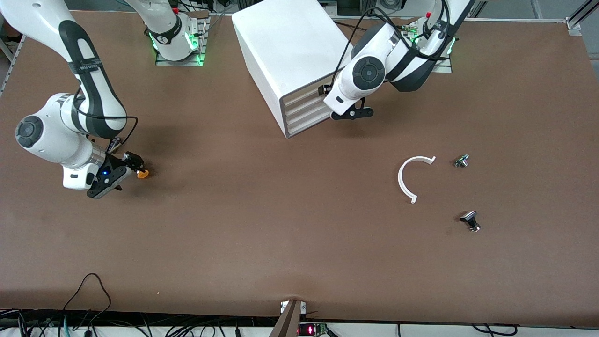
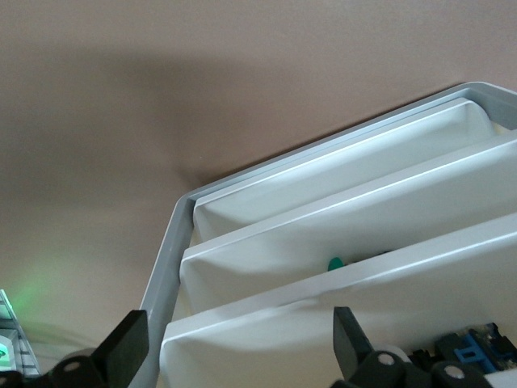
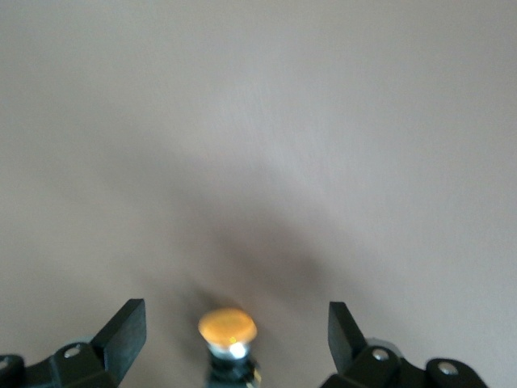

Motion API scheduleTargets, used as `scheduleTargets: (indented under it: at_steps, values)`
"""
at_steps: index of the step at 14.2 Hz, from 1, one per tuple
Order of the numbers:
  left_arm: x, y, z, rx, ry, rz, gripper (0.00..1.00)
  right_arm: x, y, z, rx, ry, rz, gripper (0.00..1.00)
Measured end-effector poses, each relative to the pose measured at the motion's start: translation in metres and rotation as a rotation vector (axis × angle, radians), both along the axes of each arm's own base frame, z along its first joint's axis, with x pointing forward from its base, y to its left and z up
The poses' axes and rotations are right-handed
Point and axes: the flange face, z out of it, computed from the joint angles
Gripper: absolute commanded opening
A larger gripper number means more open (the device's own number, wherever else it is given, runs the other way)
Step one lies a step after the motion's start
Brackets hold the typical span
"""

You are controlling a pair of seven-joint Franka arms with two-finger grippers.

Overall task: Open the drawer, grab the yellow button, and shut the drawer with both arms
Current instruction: 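Place the orange button on the table with the right gripper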

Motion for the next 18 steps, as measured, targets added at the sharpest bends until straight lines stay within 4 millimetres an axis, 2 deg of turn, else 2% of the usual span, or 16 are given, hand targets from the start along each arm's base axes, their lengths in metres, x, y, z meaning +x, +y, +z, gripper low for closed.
scheduleTargets:
  at_steps: [4,6,7,10,12,14,16,18]
  values:
    - [0.001,0.003,0.0,0.0,0.002,0.003,1.0,0.019,0.026,0.044,0.111,0.027,-0.067,1.0]
    - [0.013,0.013,0.002,-0.01,-0.015,0.036,1.0,0.025,0.045,0.058,0.122,0.047,-0.104,1.0]
    - [0.028,0.023,0.004,-0.023,-0.045,0.076,1.0,0.027,0.056,0.064,0.126,0.054,-0.12,1.0]
    - [0.085,0.074,0.023,-0.061,-0.164,0.225,1.0,0.03,0.092,0.08,0.124,0.101,-0.16,1.0]
    - [0.115,0.108,0.047,-0.074,-0.229,0.305,1.0,0.029,0.116,0.091,0.106,0.132,-0.204,1.0]
    - [0.137,0.136,0.082,-0.093,-0.301,0.365,1.0,0.026,0.146,0.108,0.089,0.159,-0.247,1.0]
    - [0.15,0.16,0.116,-0.092,-0.38,0.391,1.0,0.019,0.176,0.138,0.026,0.186,-0.281,1.0]
    - [0.155,0.185,0.151,-0.04,-0.463,0.337,1.0,0.003,0.208,0.179,-0.059,0.211,-0.321,1.0]
